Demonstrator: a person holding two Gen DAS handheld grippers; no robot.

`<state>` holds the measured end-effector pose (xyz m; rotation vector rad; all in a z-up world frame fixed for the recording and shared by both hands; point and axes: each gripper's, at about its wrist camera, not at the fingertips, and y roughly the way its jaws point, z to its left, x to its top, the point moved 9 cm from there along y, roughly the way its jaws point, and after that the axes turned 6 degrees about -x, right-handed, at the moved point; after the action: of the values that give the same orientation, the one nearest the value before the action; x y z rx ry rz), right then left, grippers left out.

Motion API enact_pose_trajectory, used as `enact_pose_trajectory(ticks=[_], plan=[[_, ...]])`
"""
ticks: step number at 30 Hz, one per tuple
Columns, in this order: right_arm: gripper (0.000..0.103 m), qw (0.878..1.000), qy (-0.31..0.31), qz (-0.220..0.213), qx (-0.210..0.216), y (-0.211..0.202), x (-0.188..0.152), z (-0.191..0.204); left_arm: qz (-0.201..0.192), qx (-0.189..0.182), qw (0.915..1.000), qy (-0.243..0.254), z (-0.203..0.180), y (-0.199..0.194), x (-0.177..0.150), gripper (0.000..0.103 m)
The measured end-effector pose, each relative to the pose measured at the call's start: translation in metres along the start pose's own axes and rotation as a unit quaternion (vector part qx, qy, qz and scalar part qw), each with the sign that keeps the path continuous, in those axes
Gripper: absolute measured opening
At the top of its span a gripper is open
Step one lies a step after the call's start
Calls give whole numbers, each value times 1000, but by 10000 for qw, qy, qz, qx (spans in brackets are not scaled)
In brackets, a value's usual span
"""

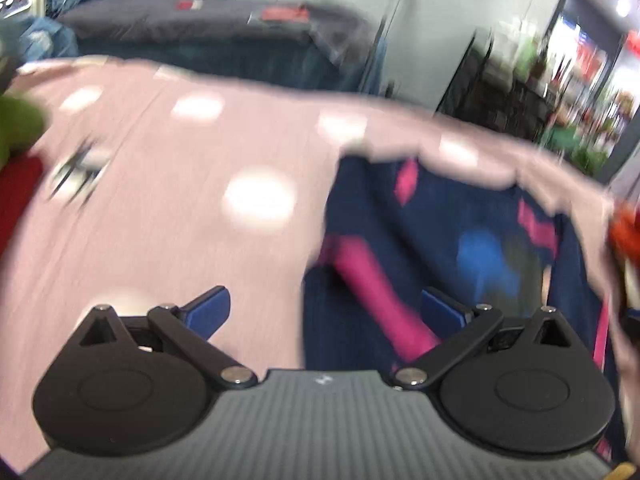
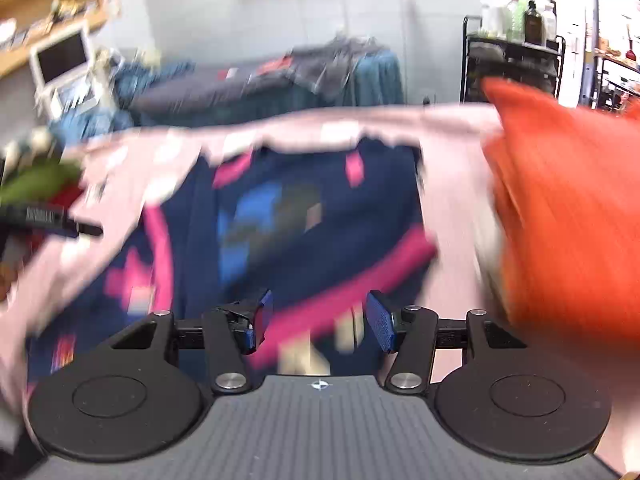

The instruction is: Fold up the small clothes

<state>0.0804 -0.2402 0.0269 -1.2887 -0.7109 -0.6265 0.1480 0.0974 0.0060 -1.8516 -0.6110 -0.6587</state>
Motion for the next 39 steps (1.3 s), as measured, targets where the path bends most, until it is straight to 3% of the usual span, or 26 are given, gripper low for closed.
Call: enact_pose_trajectory(ticks=[3,6,8,10,12,13,14,15,18,22,25,28,30,32,34,35,37,39], plan=[[90,9983,383,-53,-431,64,48,-21,-33,-150,9999,-56,-3,54,43,103],[91,9926,663,150,-1003,123,79,-49,217,87,9991,352,-3,107,66,103],[93,9869,1053,297,-1183,150,88,-70,483,161,9984,248,3,138,71,103],[94,9826,1389,431,-1157,168,89,-83,618,-64,9979,-194,8,160,70,102],[92,9838,1502,497,-839,183,88,-84,411,-271,9985,-252,5,172,73,99],[80,9839,1559,417,-768,187,88,-84,295,-222,9993,-106,2,176,75,72],[56,9850,1534,319,-726,187,89,-82,287,-177,9994,33,-2,178,74,46],[14,9862,1483,289,-677,188,90,-79,377,-258,9989,53,-5,178,72,6],[13,9841,1701,118,-501,174,92,-74,271,-928,9953,34,-19,157,70,7],[12,9836,1707,-300,504,108,100,-52,-250,-1628,9862,137,-27,71,58,7],[12,9835,1171,-335,1336,42,87,-25,-280,-1719,9840,371,-20,2,27,7],[12,9789,744,-52,1904,-24,50,-6,-58,-1884,9820,125,-5,-52,-23,7],[12,9752,369,286,2163,-57,17,3,99,-2016,9792,218,4,-86,-60,8],[12,9767,63,513,2081,-78,-20,6,122,-2269,9730,407,11,-108,-97,12],[14,9751,-134,800,2065,-92,-57,9,442,-2447,9676,430,23,-120,-134,22],[17,9723,-173,948,2129,-96,-72,12,708,-2449,9663,345,31,-121,-150,26],[35,9670,-287,1321,2157,-100,-99,11,960,-2254,9695,-29,50,-121,-168,31],[39,9616,-295,1639,2180,-108,-119,8,654,-2246,9717,-334,57,-129,-162,32]])
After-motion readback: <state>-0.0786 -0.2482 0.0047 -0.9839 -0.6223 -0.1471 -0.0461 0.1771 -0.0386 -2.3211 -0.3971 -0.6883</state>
